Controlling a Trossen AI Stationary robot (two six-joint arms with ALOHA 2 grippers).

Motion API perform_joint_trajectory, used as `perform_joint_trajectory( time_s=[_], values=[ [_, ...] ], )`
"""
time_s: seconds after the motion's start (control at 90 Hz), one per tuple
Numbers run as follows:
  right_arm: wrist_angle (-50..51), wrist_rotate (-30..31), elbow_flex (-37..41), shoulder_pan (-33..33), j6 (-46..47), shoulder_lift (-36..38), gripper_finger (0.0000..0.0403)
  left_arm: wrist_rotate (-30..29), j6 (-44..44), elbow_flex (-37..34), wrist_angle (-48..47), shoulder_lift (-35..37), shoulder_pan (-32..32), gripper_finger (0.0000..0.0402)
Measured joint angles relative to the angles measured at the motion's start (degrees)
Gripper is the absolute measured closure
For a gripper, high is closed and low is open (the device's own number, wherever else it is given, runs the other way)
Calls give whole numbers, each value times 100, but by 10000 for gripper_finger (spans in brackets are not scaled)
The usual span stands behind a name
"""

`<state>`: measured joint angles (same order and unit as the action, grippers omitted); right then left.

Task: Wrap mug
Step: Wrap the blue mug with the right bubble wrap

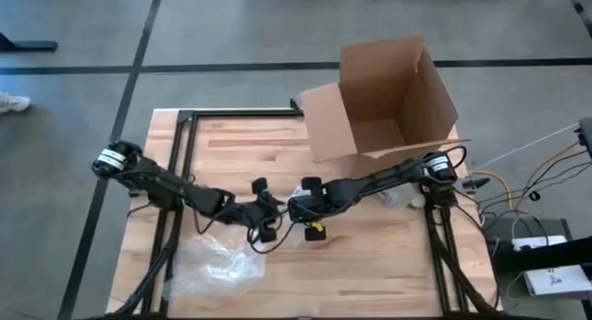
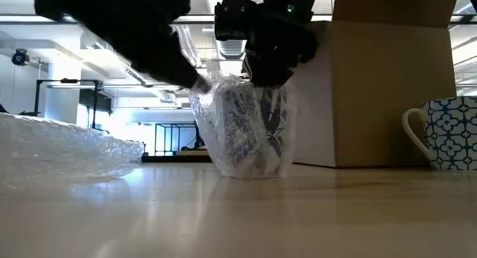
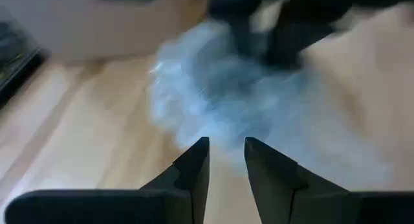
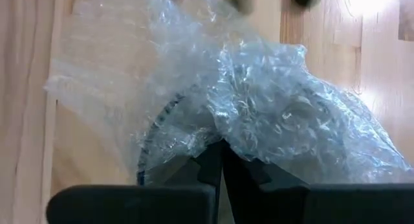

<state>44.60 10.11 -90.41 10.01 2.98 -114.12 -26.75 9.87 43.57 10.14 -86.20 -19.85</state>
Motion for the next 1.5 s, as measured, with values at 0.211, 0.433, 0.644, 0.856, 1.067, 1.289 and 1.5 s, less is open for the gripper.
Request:
perform_joint_trajectory(
  time_s=[0.211, 0.433, 0.644, 0.856, 1.067, 1.289, 1.5],
  values=[
    [-16, -44, 4, -61, 110, 0, 403, 404, -35, 0, 1236, -588, -72, 324],
    [-35, -46, 7, -69, 144, 0, 403, 335, -182, 99, 2449, -1082, -71, 322],
    [-33, -34, 11, -91, 147, 6, 403, 274, -181, 321, 2090, -1089, -88, 325],
    [-164, 40, 9, -117, 31, 4, 403, -111, -257, 356, 1306, -771, -56, 325],
    [-131, -154, 9, -126, -138, 51, 403, -115, -426, 358, 1275, -768, 109, 324],
    [317, -264, -235, -104, -119, 180, 403, -263, -360, 375, 1289, -881, 215, 326],
    [1145, -280, -777, -106, -137, 187, 403, -273, -336, 386, 1279, -881, 242, 326]
  ],
)
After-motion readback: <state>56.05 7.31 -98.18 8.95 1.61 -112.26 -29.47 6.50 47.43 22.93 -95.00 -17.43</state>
